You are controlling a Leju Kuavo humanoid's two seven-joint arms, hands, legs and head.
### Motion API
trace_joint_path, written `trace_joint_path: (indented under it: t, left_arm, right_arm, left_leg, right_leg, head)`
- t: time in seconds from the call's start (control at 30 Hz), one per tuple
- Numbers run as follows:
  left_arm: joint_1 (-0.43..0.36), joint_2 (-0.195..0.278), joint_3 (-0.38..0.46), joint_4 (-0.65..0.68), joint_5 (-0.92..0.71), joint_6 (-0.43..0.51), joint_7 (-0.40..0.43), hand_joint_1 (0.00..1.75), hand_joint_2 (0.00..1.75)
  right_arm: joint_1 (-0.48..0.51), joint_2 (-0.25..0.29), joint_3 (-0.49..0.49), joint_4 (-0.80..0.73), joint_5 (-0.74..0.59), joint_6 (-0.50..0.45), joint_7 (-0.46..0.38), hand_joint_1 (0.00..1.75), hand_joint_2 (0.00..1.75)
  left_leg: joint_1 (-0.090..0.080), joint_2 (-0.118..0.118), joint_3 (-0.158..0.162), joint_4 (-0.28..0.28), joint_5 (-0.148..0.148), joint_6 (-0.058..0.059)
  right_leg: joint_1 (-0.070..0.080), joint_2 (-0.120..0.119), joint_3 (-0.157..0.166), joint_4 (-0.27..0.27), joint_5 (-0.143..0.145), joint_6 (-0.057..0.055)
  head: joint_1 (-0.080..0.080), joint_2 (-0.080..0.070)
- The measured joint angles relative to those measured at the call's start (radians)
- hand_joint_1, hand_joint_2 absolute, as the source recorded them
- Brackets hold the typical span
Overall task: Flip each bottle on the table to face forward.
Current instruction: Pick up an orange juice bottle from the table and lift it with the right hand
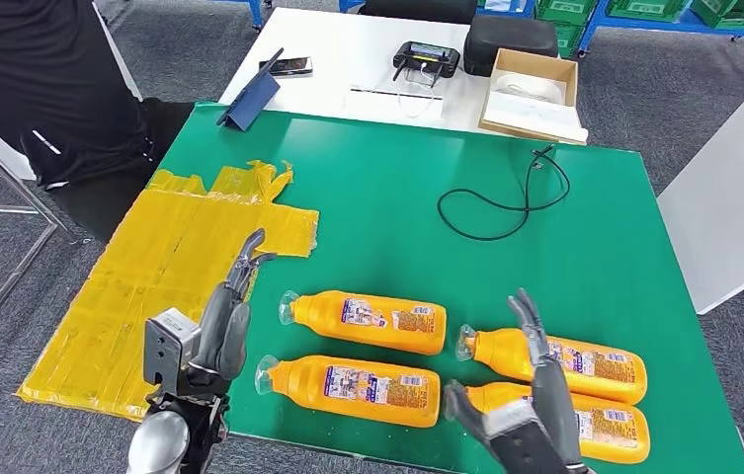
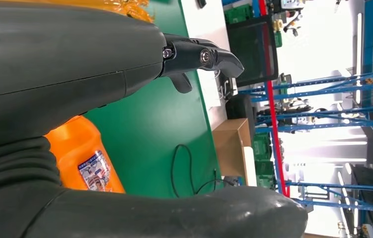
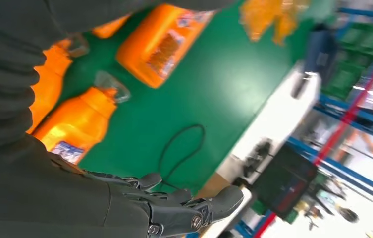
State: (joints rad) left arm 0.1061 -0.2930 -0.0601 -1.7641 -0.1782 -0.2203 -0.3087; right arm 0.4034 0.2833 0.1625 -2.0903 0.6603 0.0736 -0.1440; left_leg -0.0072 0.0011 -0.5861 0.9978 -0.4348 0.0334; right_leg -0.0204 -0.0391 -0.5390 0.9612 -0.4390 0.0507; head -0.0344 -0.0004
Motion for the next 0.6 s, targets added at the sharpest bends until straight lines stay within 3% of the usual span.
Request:
trace_joint_path:
  t: [0.37, 0.6]
  left_arm:
    - [-0.03, 0.0, -0.025, 0.032, 0.072, -0.022, 0.047, 0.0, 0.0]
    - [-0.042, 0.002, -0.064, 0.057, 0.114, -0.041, 0.055, 0.0, 0.0]
  right_arm:
    - [-0.059, -0.144, 0.167, 0.107, 0.168, -0.06, 0.18, 0.0, 1.75]
    - [-0.109, -0.208, 0.278, 0.186, 0.205, -0.072, 0.246, 0.0, 1.75]
  left_leg:
    - [0.0, 0.0, 0.0, 0.0, 0.0, 0.0]
    - [0.0, 0.0, 0.0, 0.0, 0.0, 0.0]
  right_leg:
    - [0.0, 0.0, 0.0, 0.0, 0.0, 0.0]
    - [0.0, 0.0, 0.0, 0.0, 0.0, 0.0]
  head:
    - [0.0, 0.0]
    - [0.0, 0.0]
